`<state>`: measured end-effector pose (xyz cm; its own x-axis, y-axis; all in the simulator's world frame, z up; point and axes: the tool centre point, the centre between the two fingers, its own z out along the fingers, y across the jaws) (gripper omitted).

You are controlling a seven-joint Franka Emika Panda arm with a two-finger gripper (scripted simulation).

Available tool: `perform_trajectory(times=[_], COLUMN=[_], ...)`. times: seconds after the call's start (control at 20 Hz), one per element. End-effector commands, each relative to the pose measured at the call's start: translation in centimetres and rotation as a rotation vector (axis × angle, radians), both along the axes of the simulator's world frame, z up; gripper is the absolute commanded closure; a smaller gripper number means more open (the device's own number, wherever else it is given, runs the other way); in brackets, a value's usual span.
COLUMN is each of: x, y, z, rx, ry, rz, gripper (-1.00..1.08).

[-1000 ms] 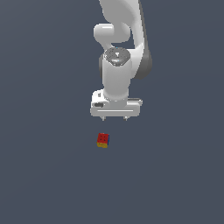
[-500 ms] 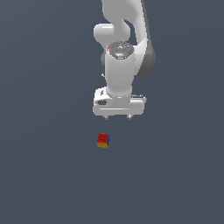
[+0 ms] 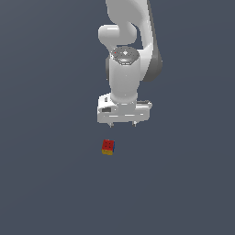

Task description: Pick up the object and move it to a goal position.

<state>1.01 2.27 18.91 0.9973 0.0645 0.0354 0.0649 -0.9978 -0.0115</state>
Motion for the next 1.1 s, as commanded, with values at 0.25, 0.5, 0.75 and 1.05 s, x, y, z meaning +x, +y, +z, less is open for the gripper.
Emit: perform_trajectory(times=[0.25,0.5,0.75,1.05], x=[0.4,0.8,1.1,1.5], y=[-0.7,-1.4,-2.1,-2.9], z=[-1.1,-2.1,-3.2,-4.4], rx=[-0.013,-0.022,-0.03,-0.036], ry=[0.005,0.009,0.014,0.02], rz=[0.134,0.263,0.396,0.555], gripper=[-0.92,-0.92,-0.92,-0.92])
